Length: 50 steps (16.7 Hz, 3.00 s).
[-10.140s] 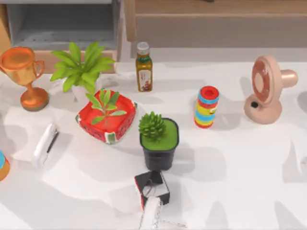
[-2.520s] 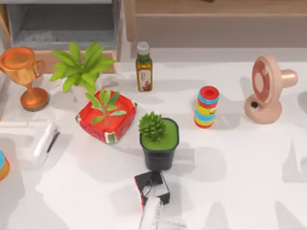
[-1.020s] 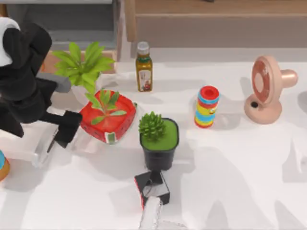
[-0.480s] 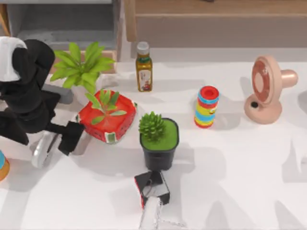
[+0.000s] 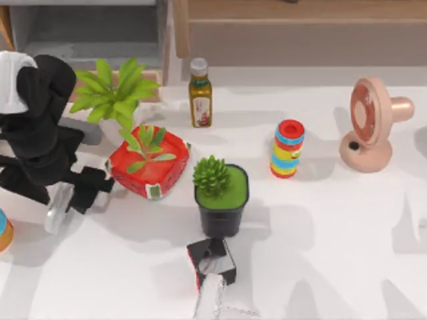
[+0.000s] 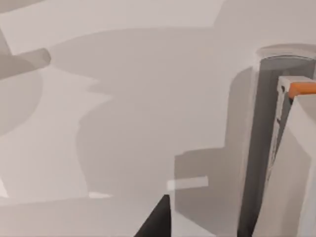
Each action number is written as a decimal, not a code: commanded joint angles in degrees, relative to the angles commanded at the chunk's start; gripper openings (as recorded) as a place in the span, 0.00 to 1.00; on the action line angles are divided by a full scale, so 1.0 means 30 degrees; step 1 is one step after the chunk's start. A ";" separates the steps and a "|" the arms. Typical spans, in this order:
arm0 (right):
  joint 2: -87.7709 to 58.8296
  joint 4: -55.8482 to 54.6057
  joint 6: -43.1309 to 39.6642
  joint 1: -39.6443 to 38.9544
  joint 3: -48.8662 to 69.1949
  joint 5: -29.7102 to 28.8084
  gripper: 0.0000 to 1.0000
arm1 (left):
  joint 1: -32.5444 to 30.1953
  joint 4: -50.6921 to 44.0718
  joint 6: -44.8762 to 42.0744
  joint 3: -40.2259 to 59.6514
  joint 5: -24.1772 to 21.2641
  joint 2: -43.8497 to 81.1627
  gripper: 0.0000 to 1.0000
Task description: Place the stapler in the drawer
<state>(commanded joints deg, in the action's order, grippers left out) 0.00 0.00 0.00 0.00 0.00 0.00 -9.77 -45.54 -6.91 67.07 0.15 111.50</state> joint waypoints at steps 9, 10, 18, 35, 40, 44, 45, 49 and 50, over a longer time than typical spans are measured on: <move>0.0000 0.0000 0.0000 0.0000 0.0000 0.0000 1.00 | 0.0000 0.0000 0.0000 0.0000 0.0000 0.0000 0.00; 0.0000 0.0000 0.0000 0.0000 0.0000 0.0000 1.00 | 0.0000 0.0000 0.0000 0.0000 0.0000 0.0000 0.00; 0.0000 0.0000 0.0000 0.0000 0.0000 0.0000 1.00 | 0.0052 -0.0440 0.0158 -0.0028 0.0067 -0.0301 0.00; 0.0000 0.0000 0.0000 0.0000 0.0000 0.0000 1.00 | -0.0265 -0.4057 -0.0319 0.3229 0.0100 -0.2586 0.00; 0.0000 0.0000 0.0000 0.0000 0.0000 0.0000 1.00 | 0.2335 -0.6555 -0.1552 0.9109 0.0329 -0.2421 0.00; 0.0000 0.0000 0.0000 0.0000 0.0000 0.0000 1.00 | 0.5892 -0.7872 -0.2923 1.4517 0.0642 0.0560 0.00; 0.0000 0.0000 0.0000 0.0000 0.0000 0.0000 1.00 | 0.6672 -0.8101 -0.3176 1.5867 0.0688 0.1529 0.00; 0.0000 0.0000 0.0000 0.0000 0.0000 0.0000 1.00 | 0.8912 -0.9121 -0.3862 2.0901 0.0604 0.5775 0.00; 0.0000 0.0000 0.0000 0.0000 0.0000 0.0000 1.00 | 0.9213 -0.9486 -0.3973 2.1984 0.0512 0.6869 0.00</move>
<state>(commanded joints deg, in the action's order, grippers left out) 0.00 0.00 0.00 0.00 0.00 0.00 17.87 -74.00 -18.83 133.03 1.69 132.11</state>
